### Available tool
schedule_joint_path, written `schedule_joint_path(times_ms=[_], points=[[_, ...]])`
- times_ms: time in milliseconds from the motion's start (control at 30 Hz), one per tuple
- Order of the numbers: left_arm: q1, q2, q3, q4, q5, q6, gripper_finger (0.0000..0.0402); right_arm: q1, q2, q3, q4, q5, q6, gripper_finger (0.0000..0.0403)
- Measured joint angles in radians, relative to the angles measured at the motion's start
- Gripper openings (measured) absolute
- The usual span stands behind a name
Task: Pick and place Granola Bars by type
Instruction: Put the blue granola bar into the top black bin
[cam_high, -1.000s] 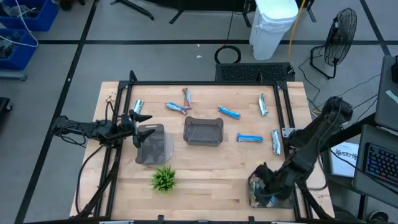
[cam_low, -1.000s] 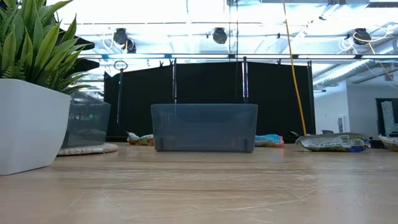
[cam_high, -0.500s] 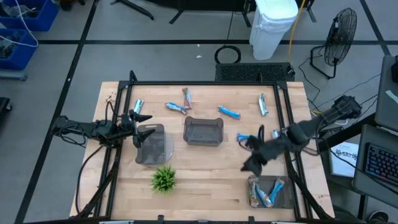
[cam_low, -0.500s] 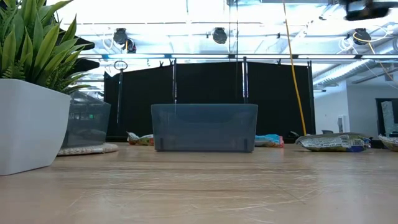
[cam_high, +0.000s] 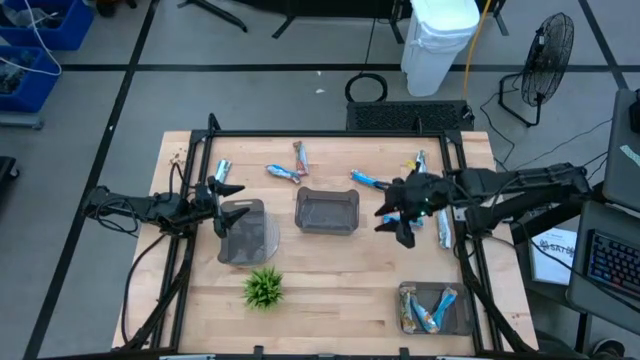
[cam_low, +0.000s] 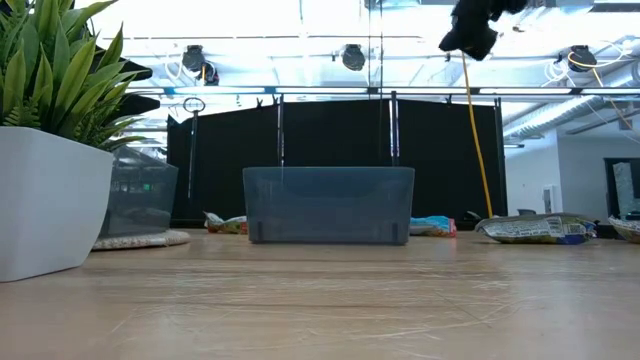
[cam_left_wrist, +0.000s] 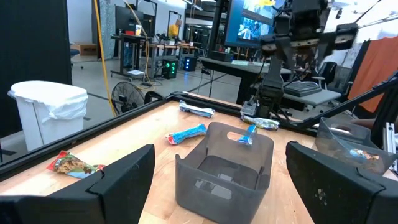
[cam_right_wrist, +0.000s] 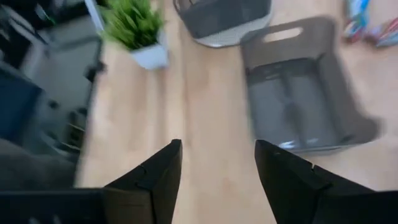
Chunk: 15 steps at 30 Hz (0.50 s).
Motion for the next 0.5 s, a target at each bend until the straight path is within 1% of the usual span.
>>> schedule_joint_path(times_ms=[100, 167, 333, 400, 500], points=[[0.000, 0.000, 0.000, 0.000, 0.000, 0.000, 0.0361, -0.064, -0.002, 0.000, -0.047, -0.001, -0.162, 0.0196], [0.000, 0.000, 0.000, 0.000, 0.000, 0.000, 0.0361, -0.108, -0.005, 0.000, -0.107, -0.001, -0.235, 0.0197], [0.000, 0.000, 0.000, 0.000, 0.000, 0.000, 0.0361, -0.229, -0.005, 0.001, -0.317, -0.001, -0.336, 0.0201], [0.000, 0.000, 0.000, 0.000, 0.000, 0.000, 0.0361, -0.271, -0.005, 0.001, -0.393, -0.001, -0.380, 0.0210], [0.000, 0.000, 0.000, 0.000, 0.000, 0.000, 0.0361, -0.321, -0.005, 0.001, -0.478, -0.001, -0.431, 0.0235]])
